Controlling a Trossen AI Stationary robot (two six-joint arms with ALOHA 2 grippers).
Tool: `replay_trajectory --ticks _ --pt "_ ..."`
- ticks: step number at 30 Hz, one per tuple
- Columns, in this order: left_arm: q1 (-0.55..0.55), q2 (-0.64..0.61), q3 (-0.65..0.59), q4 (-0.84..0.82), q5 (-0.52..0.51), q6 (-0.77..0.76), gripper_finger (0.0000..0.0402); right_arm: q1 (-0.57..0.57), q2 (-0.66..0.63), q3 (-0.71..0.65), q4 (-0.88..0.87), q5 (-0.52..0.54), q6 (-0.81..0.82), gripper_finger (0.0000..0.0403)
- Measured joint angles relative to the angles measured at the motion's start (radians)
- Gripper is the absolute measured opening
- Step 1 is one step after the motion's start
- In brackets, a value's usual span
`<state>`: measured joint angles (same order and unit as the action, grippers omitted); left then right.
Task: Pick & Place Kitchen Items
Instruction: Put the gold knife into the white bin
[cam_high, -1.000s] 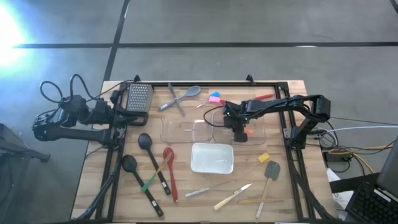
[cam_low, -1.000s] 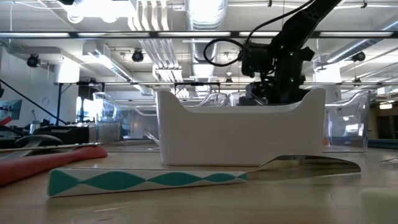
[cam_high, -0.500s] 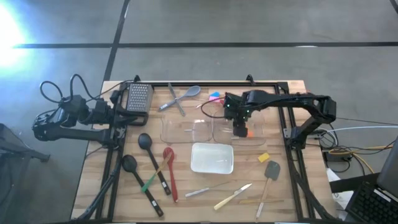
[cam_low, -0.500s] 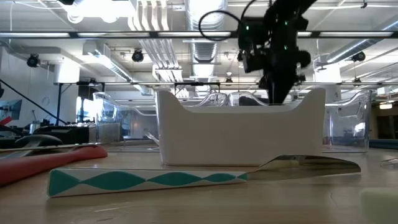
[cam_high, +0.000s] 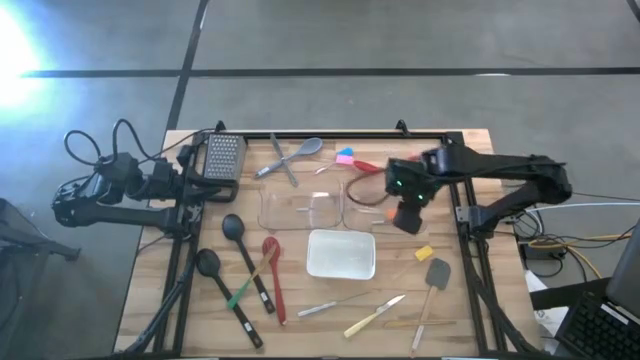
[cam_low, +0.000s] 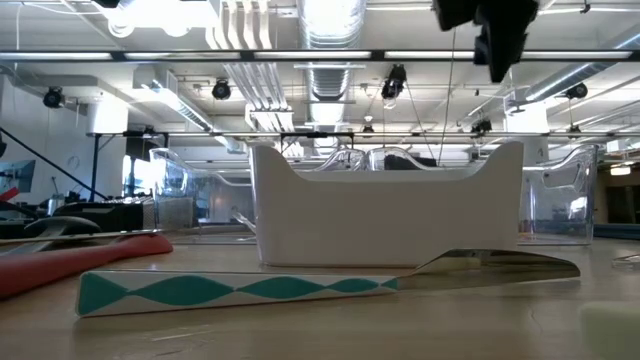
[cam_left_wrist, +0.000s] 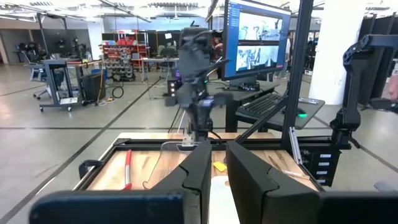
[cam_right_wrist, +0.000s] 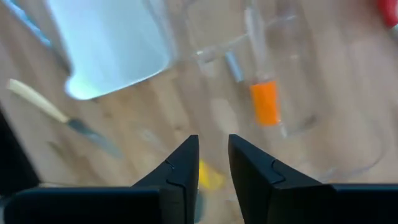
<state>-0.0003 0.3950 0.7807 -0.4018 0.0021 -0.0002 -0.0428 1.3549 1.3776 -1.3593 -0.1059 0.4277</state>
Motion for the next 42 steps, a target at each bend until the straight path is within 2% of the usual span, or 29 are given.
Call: replay_trajectory --ticks 9,16,21,28,38,42 --pt "0.0 0.0 0.0 0.0 0.0 0.0 0.0058 0.309 -0.069 -0.067 0.057 0.017 0.393 0.0068" --pt "0.0 0.0 0.0 0.0 0.0 0.0 0.0058 0.53 0.025 -0.091 0.176 0.061 0.545 0.0068" --pt "0.0 0.0 0.0 0.0 0.0 0.0 0.0058 0.62 0.119 -0.091 0.202 0.06 0.653 0.0068" --pt "0.0 0.0 0.0 0.0 0.0 0.0 0.0058 0.737 0.234 -0.09 0.237 -0.003 0.867 0.0068" --pt "0.0 0.0 0.0 0.0 0.0 0.0 0.0058 0.912 0.364 -0.09 0.346 -0.008 1.219 0.0068" --pt "0.0 0.0 0.0 0.0 0.0 0.0 0.0058 0.964 0.417 -0.09 0.402 -0.008 1.293 0.0074"
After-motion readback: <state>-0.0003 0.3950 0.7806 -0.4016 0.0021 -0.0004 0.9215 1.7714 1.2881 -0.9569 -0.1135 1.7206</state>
